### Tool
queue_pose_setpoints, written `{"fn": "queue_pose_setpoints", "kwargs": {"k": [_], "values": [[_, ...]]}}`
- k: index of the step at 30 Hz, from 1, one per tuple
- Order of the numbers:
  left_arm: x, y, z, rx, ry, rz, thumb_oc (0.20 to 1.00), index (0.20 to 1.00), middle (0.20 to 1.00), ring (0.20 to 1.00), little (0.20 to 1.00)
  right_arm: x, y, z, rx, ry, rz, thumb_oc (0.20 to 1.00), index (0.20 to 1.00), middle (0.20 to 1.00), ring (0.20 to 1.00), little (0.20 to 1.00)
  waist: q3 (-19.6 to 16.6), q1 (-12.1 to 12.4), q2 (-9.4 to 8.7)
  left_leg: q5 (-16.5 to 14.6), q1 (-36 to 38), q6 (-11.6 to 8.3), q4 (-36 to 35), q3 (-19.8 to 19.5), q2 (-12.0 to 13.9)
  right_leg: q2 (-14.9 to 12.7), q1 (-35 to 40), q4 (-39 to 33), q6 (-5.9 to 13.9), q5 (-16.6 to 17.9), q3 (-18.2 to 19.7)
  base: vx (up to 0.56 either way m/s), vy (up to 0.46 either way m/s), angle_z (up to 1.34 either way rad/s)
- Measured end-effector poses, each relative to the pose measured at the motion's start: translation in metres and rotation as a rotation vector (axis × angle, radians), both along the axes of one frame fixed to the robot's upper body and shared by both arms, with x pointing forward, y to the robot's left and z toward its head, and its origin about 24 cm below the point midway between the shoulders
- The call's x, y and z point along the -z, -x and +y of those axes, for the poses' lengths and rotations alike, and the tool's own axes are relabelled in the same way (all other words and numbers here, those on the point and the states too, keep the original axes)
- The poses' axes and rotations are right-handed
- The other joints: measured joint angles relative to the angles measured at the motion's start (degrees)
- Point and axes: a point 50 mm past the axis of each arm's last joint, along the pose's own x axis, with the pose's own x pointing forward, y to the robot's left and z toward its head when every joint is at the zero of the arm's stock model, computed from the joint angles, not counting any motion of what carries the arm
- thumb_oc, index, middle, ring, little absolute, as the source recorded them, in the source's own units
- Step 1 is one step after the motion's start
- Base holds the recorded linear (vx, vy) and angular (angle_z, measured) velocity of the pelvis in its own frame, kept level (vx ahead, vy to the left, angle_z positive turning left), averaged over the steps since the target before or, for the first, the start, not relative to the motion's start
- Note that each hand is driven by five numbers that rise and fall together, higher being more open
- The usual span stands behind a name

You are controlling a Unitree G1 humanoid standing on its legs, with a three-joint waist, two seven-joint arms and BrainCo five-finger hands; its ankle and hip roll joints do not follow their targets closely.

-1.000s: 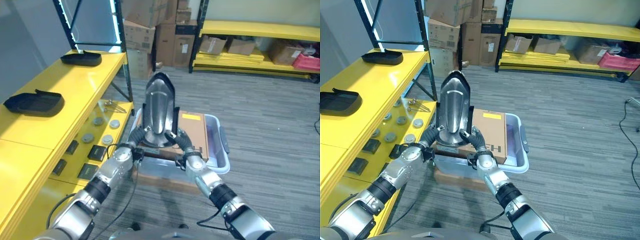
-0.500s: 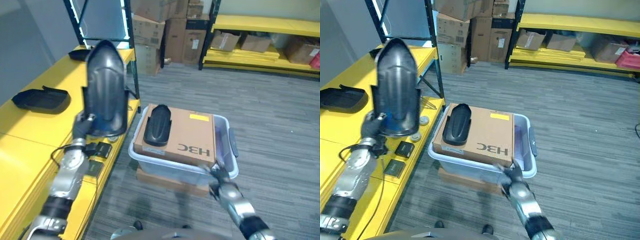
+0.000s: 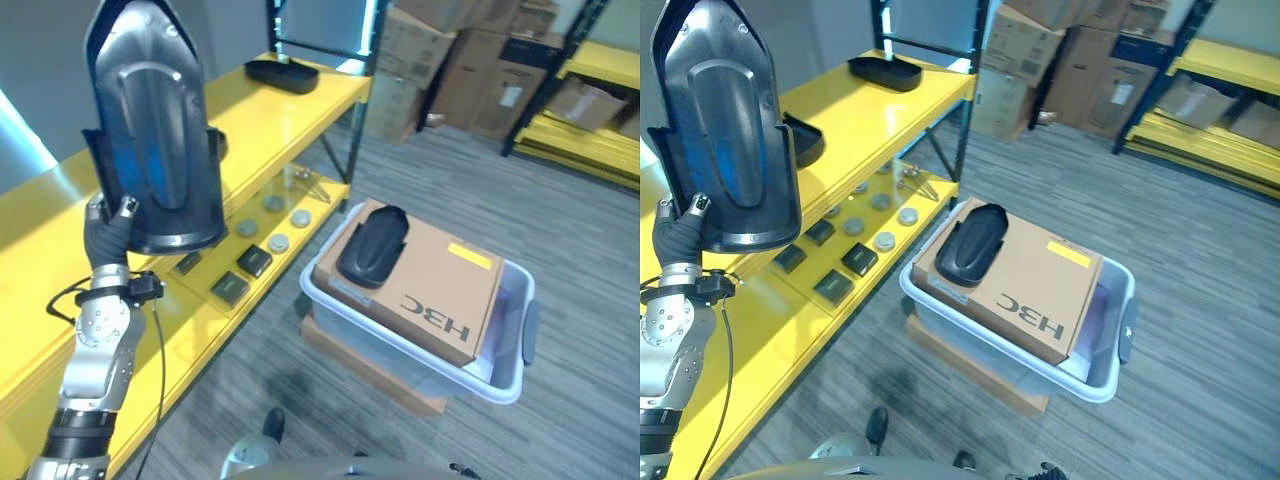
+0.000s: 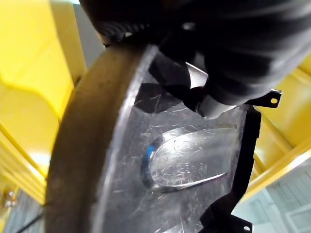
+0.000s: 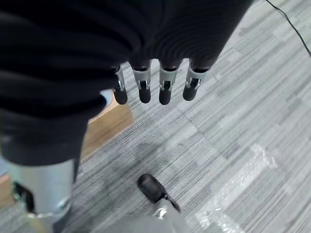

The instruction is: Move parts from the plastic box to the shelf.

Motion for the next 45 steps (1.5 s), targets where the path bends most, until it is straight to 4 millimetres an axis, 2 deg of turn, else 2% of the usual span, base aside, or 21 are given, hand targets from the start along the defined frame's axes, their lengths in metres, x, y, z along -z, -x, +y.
{"fn": "queue_pose_setpoints", "kwargs": {"k": [2, 4, 5, 6, 7, 12, 15, 17, 20, 21, 22, 24, 26, 27, 30, 32, 35, 37, 38, 39, 45], "values": [[0.003, -0.001, 0.001, 0.003, -0.008, 0.018, 0.200, 0.200, 0.200, 0.200, 0.200, 0.003, 0.005, 0.006, -0.006, -0.012, 0.019, 1.000, 1.000, 1.000, 1.000, 1.000, 0.4, -0.3, -0.70, -4.2, -1.6, 0.74, 0.0, 5.7, 0.7, -1.3, 0.9, 0.3, -0.69, -0.8, -5.9, 0.06, 0.070, 1.59], [0.010, -0.002, 0.000, 0.013, -0.015, 0.045, 0.200, 0.200, 0.200, 0.200, 0.200, 0.004, 0.013, 0.011, 0.001, -0.016, 0.030, 1.000, 1.000, 1.000, 1.000, 1.000, 0.5, -0.9, -1.17, -8.6, -2.6, 1.87, 0.1, 17.3, 1.6, -3.1, 2.5, 0.4, 0.32, -1.5, -13.8, 0.07, 0.120, 1.89], [0.018, 0.000, -0.002, 0.018, -0.018, 0.069, 0.200, 0.200, 0.200, 0.200, 0.200, 0.005, 0.020, 0.009, 0.014, -0.004, 0.061, 1.000, 1.000, 1.000, 1.000, 1.000, 0.4, -2.3, -0.49, -5.8, -2.4, 1.92, 1.3, 24.8, 2.8, -4.3, 3.3, 1.5, 0.00, -3.5, -17.9, 0.16, 0.162, 2.01], [0.023, 0.005, 0.000, 0.003, -0.021, 0.086, 0.200, 0.200, 0.200, 0.200, 0.200, 0.003, 0.017, 0.003, 0.020, 0.013, 0.062, 1.000, 1.000, 1.000, 1.000, 1.000, 0.7, -0.9, 0.56, -4.2, -1.6, 1.13, 1.0, 26.2, 3.4, -4.3, 3.4, 2.5, 0.24, -4.3, -17.9, 0.18, 0.177, 1.56], [0.026, 0.006, 0.003, -0.018, -0.032, 0.101, 0.200, 0.200, 0.200, 0.200, 0.200, 0.003, 0.012, 0.000, 0.032, 0.027, 0.057, 1.000, 1.000, 1.000, 1.000, 1.000, 0.5, -0.5, 2.03, -2.6, -1.4, 1.88, 0.9, 26.5, 2.9, -4.1, 4.3, 3.1, 1.40, -5.2, -16.9, 0.20, 0.160, 0.57], [0.036, 0.021, 0.020, -0.107, -0.068, 0.140, 0.200, 0.200, 0.200, 0.200, 0.200, 0.002, -0.017, 0.001, -0.015, 0.049, 0.031, 1.000, 1.000, 1.000, 1.000, 1.000, 0.2, 3.5, 1.06, -0.4, -0.5, 1.17, 1.9, 21.3, -1.3, -6.0, 3.9, 4.2, 2.46, -7.5, -7.1, 0.23, 0.167, 0.04], [0.035, 0.022, 0.023, -0.119, -0.083, 0.141, 0.200, 0.200, 0.200, 0.200, 0.200, 0.004, -0.013, 0.007, -0.009, 0.035, 0.039, 1.000, 1.000, 1.000, 1.000, 1.000, -0.4, 4.2, -0.45, 0.2, -0.3, 2.20, 1.9, 20.0, -4.0, -8.1, 4.4, 5.1, 3.46, -8.2, -6.7, 0.21, 0.154, 0.20], [0.031, 0.023, 0.029, -0.130, -0.104, 0.133, 0.200, 0.200, 0.200, 0.200, 0.200, 0.007, -0.012, 0.017, -0.003, 0.011, 0.041, 1.000, 1.000, 1.000, 1.000, 1.000, 0.0, 4.8, -1.94, -0.4, 0.5, 4.38, 2.3, 19.0, -5.8, -10.2, 4.2, 9.0, 3.71, -9.0, -6.6, 0.24, 0.251, 0.19], [0.030, 0.015, 0.028, -0.110, -0.124, 0.136, 0.200, 0.200, 0.200, 0.200, 0.200, 0.006, -0.015, 0.017, 0.093, -0.009, -0.026, 1.000, 1.000, 1.000, 1.000, 1.000, 1.3, 2.5, 0.10, -0.8, 1.6, 9.68, 4.2, 16.9, -6.5, -15.6, -5.1, 36.5, 5.69, -7.6, -2.6, 0.19, 0.216, 0.47], [0.029, 0.013, 0.029, -0.105, -0.136, 0.139, 0.200, 0.200, 0.200, 0.200, 0.200, 0.005, -0.019, 0.016, 0.118, -0.008, -0.054, 1.000, 1.000, 1.000, 1.000, 1.000, 1.7, 1.3, -0.25, -1.5, 1.9, 10.09, 4.9, 15.3, -7.4, -17.7, -10.3, 46.5, 6.41, -6.0, 1.1, 0.10, -0.013, 0.72], [0.029, 0.011, 0.030, -0.097, -0.163, 0.152, 0.200, 0.200, 0.200, 0.200, 0.200, 0.005, -0.026, 0.017, 0.118, -0.013, -0.071, 1.000, 1.000, 1.000, 1.000, 1.000, 2.2, -0.3, -0.43, -1.8, 2.6, 10.13, 4.4, 14.4, -8.1, -17.9, -17.0, 55.0, 7.44, -7.7, 6.7, 0.17, -0.116, 0.56], [0.029, 0.010, 0.029, -0.080, -0.198, 0.169, 0.200, 0.200, 0.200, 0.200, 0.200, 0.003, -0.033, 0.015, 0.129, -0.014, -0.104, 1.000, 1.000, 1.000, 1.000, 1.000, 2.5, -1.1, -0.71, -2.5, 3.7, 9.87, 3.8, 13.9, -8.2, -14.5, -25.5, 52.0, 6.52, -10.1, 9.3, 0.18, -0.298, 0.26], [0.029, 0.008, 0.027, -0.077, -0.206, 0.172, 0.200, 0.200, 0.200, 0.200, 0.200, 0.002, -0.035, 0.013, 0.129, -0.013, -0.118, 1.000, 1.000, 1.000, 1.000, 1.000, 2.5, -2.0, -0.61, -2.7, 3.4, 9.22, 3.9, 13.6, -8.1, -12.6, -26.3, 42.7, 5.56, -9.5, 9.6, 0.16, -0.362, 0.58], [0.029, 0.003, 0.021, -0.070, -0.200, 0.169, 0.200, 0.200, 0.200, 0.200, 0.200, 0.002, -0.032, 0.012, 0.132, -0.015, -0.124, 1.000, 1.000, 1.000, 1.000, 1.000, 2.7, -4.0, -0.66, -2.4, 3.4, 8.78, 3.8, 12.9, -8.1, -10.2, -24.4, 24.6, 4.97, -7.1, 10.9, 0.19, -0.234, 0.98], [0.034, 0.000, 0.016, -0.092, -0.165, 0.180, 0.200, 0.200, 0.200, 0.200, 0.200, 0.002, -0.028, 0.011, 0.145, -0.017, -0.121, 1.000, 1.000, 1.000, 1.000, 1.000, 2.2, -4.8, -2.08, -3.8, 3.3, 7.59, 4.8, 10.9, -9.1, -9.0, -21.2, 10.7, 4.64, -1.2, 13.9, 0.29, -0.318, 0.66], [0.041, 0.003, 0.016, -0.111, -0.142, 0.209, 0.200, 0.200, 0.200, 0.200, 0.200, 0.004, -0.016, 0.009, 0.143, -0.015, -0.075, 1.000, 1.000, 1.000, 1.000, 1.000, 1.8, -3.7, -2.22, -4.4, 4.7, 6.96, 4.3, 10.9, -8.4, -8.0, -17.9, 12.3, 3.45, -0.3, 11.7, 0.27, -0.313, 0.45], [0.049, 0.004, 0.015, -0.180, -0.095, 0.252, 0.200, 0.200, 0.200, 0.200, 0.200, 0.006, -0.007, 0.009, 0.153, -0.020, -0.033, 1.000, 1.000, 1.000, 1.000, 1.000, 0.1, -3.3, -3.72, -4.3, 5.6, 5.72, 3.6, 9.0, -7.7, -5.4, -7.6, 3.0, 1.74, 3.3, 9.7, 0.17, -0.182, 0.29], [0.060, 0.001, 0.007, -0.199, -0.066, 0.321, 0.200, 0.200, 0.200, 0.200, 0.200, 0.002, -0.013, 0.001, 0.146, -0.002, -0.059, 1.000, 1.000, 1.000, 1.000, 1.000, -0.2, -5.2, -3.98, -5.7, 6.2, 2.17, 2.6, 11.0, -5.9, -4.4, -4.4, -0.1, 0.37, 4.8, 7.1, 0.14, -0.101, 0.42], [0.064, -0.003, 0.003, -0.186, -0.079, 0.349, 0.200, 0.200, 0.200, 0.200, 0.200, 0.002, -0.012, -0.001, 0.149, 0.004, -0.053, 1.000, 1.000, 1.000, 1.000, 1.000, -0.3, -6.6, -4.05, -6.2, 6.8, 2.28, 2.4, 17.4, -3.5, -4.3, -3.4, -0.1, 0.12, 4.1, 5.7, 0.07, -0.046, 0.76], [0.067, -0.008, -0.002, -0.168, -0.097, 0.372, 0.200, 0.200, 0.200, 0.200, 0.200, 0.001, -0.009, -0.003, 0.152, 0.012, -0.042, 1.000, 1.000, 1.000, 1.000, 1.000, -0.4, -7.8, -3.96, -5.6, 7.4, 2.55, 2.5, 20.7, -2.3, -4.1, -2.8, -0.1, 0.25, 3.3, 4.9, 0.05, -0.024, 0.63], [0.089, -0.032, 0.001, -0.191, -0.144, 0.559, 0.200, 0.200, 0.200, 0.200, 0.200, 0.001, -0.008, -0.004, 0.178, 0.006, -0.027, 1.000, 1.000, 1.000, 1.000, 1.000, -1.1, -10.7, -2.65, -3.1, 9.3, 3.06, 0.3, 22.8, -1.5, -2.9, -2.9, -0.5, 0.33, 2.1, 6.3, 0.06, 0.012, -0.09]]}}
